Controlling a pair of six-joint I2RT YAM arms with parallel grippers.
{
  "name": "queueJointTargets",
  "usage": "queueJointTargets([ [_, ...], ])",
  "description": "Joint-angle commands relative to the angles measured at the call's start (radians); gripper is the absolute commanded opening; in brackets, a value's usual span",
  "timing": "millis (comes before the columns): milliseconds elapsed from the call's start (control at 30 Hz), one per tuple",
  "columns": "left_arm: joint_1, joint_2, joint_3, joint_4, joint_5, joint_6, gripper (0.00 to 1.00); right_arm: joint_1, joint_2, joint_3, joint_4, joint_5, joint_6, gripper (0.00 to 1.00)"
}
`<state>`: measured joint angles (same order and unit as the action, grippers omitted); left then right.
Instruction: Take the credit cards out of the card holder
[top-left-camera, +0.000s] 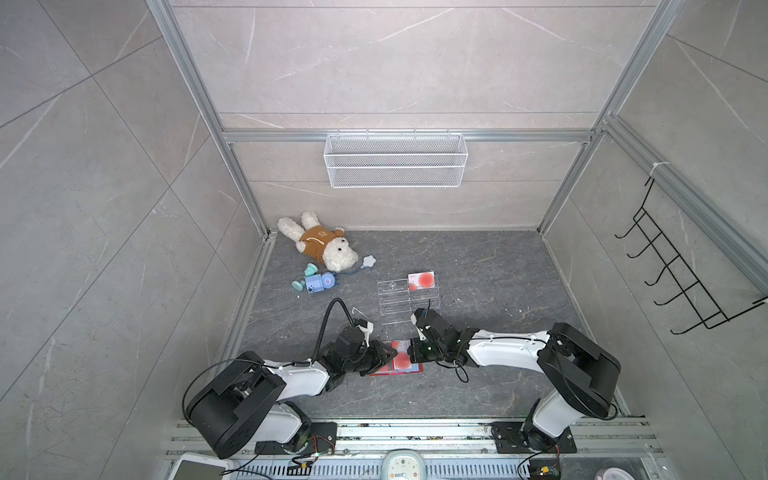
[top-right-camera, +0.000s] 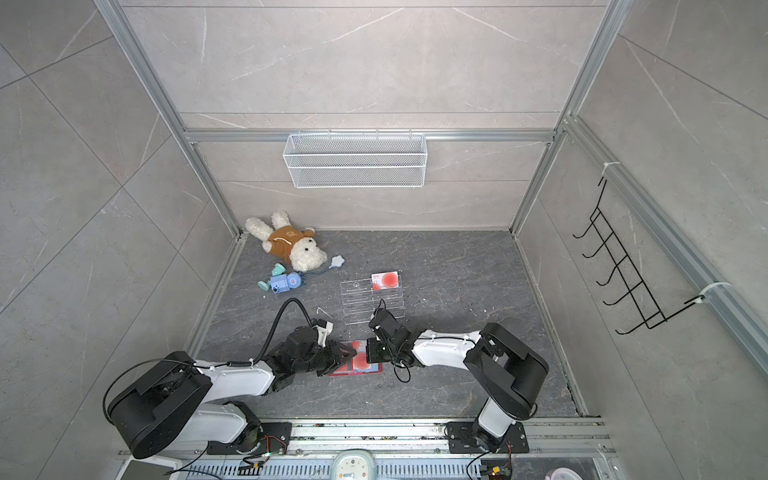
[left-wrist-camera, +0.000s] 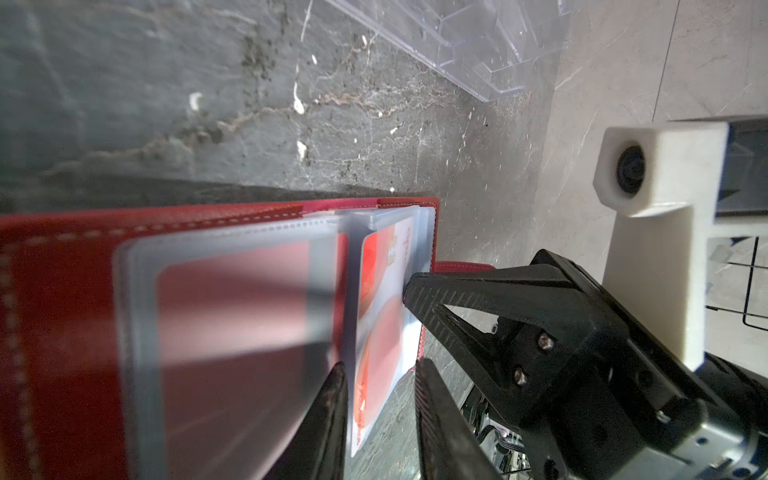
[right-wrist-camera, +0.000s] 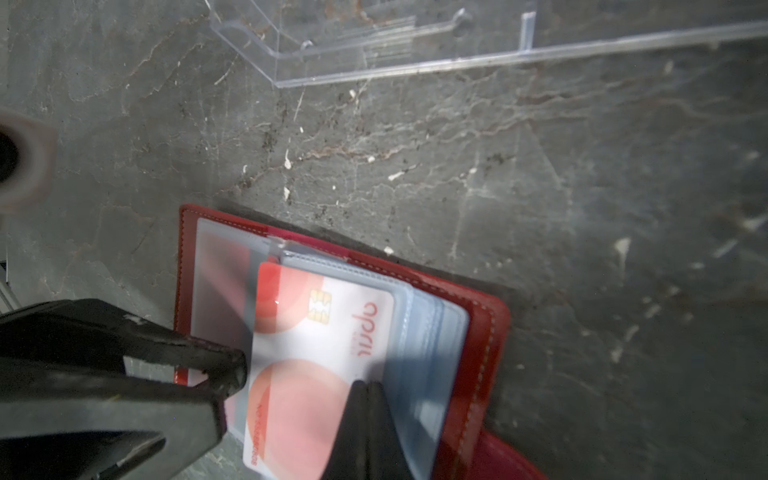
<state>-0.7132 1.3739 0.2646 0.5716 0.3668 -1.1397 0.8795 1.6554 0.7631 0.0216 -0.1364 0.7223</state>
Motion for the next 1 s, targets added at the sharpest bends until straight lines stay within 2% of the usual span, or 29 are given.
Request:
queueJointTargets([
  [0,-0.003,0.019,-0.020,0.109,-0.020,-0.019,0.26,-0.002,0.024,-0.025,-0.017,-0.010,0.014,0.01],
  [333,-0.006,0.090,-0.034,0.199,-0.025,-0.029,0.14,-0.002,0.028,-0.025,-0.011,-0.020,0.016,0.00],
  [533,-0.005,0.135,-0.034,0.245,-0.017,-0.035,0.00,-0.002,0.029,-0.026,-0.011,-0.022,0.016,0.00],
  [767,-0.006,0.088,-0.060,0.212,-0.047,-0.038,0.00,-0.002,0.030,-0.027,-0.024,-0.010,0.018,0.01],
  [967,-0.006,-0.049,-0.086,0.098,-0.103,-0.040,0.00,-0.002,0.034,-0.022,-0.051,0.018,0.024,0.01],
])
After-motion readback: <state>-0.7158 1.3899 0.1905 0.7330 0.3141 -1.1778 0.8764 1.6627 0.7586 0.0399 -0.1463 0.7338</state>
